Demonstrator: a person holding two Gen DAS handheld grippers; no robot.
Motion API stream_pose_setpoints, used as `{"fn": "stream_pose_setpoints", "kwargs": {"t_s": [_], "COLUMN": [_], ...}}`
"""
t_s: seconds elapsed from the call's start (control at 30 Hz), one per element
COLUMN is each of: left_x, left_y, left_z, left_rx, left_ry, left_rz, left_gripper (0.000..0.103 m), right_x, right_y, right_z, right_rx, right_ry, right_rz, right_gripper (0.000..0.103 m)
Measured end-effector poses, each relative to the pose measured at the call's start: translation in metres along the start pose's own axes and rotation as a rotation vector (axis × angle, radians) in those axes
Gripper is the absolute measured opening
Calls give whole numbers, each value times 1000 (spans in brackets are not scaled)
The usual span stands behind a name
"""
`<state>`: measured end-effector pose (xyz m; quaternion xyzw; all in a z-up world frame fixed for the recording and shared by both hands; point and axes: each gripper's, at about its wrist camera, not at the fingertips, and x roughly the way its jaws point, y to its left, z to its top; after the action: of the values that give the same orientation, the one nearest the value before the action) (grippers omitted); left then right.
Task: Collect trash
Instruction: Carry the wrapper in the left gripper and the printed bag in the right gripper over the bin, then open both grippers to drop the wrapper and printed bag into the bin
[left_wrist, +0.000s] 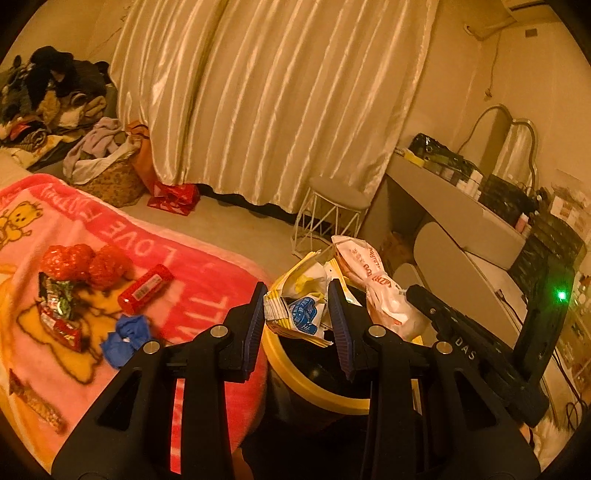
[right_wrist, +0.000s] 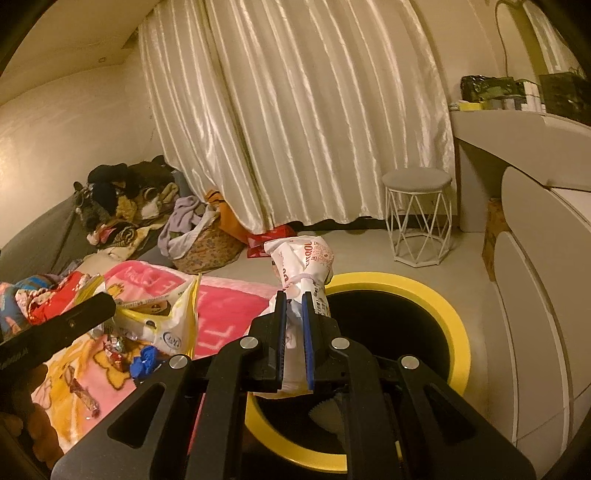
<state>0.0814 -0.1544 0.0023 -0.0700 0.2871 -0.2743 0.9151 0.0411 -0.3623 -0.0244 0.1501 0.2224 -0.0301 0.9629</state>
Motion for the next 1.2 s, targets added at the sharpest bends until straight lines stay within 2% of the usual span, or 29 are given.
{"fn": "stream_pose_setpoints", "kwargs": {"t_s": [0.67, 1.2], "left_x": [42, 78], "left_y": [-26, -39], "left_z": [-13, -23], "left_rx": [70, 110], "left_ry": [87, 155], "left_rz": [-34, -45], "left_gripper": [27, 28], "right_x": [9, 16], "right_y": [-43, -66], "right_z": [-6, -11], "right_rx": [81, 132], "right_ry": [29, 55], "right_rz": [-104, -151], "right_gripper": [8, 9]}}
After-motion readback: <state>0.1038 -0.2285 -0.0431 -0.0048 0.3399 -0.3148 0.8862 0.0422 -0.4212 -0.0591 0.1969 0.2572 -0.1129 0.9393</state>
